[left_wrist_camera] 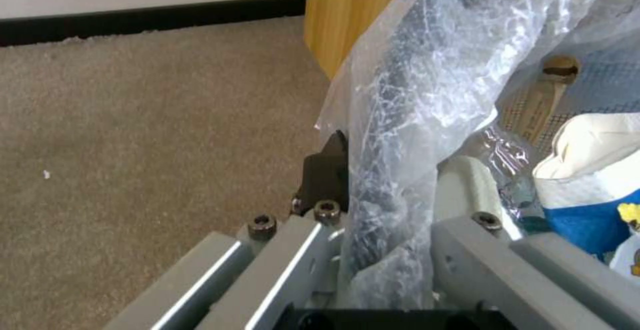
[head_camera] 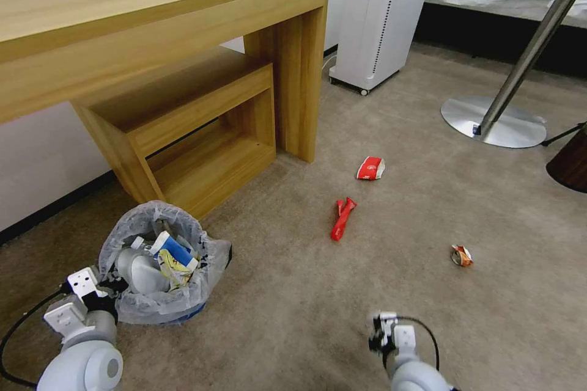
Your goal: Pick up the trash bin and place the garbage on the floor into it.
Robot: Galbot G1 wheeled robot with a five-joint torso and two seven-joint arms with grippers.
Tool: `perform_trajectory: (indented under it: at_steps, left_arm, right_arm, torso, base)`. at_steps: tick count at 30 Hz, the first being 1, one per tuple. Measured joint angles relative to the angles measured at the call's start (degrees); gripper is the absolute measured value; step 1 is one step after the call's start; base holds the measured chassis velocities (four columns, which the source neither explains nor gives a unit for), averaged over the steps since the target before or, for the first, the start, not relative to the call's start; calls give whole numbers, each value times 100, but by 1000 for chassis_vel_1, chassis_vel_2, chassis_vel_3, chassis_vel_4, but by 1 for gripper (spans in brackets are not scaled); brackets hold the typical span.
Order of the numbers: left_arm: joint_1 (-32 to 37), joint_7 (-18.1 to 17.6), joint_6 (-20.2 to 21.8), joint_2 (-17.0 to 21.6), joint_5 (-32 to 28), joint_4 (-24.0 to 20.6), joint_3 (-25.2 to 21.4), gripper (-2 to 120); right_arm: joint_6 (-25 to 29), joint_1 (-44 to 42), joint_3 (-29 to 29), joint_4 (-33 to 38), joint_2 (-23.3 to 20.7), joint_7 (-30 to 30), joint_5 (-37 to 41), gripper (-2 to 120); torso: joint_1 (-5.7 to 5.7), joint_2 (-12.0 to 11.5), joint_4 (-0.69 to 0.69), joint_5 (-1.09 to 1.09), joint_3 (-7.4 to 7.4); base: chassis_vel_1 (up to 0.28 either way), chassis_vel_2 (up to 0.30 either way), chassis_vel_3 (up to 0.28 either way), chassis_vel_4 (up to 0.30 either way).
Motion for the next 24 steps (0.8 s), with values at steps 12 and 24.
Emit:
perform_trajectory:
  at_steps: [12, 24]
  left_arm:
    - [45, -11, 65, 22, -17, -135, -25, 1]
    - [-136, -52, 305, 106, -59, -233, 244, 1]
  right_arm:
    - [1353, 1535, -247, 694, -327, -1524, -1006, 0]
    - [162, 3931, -1669, 2118, -318, -1568, 882, 0]
  torso:
    - [0, 0, 0, 0, 0]
    - [0, 0, 1, 0, 0]
  base:
    - [0, 0, 0, 0]
    - [0, 0, 0, 0]
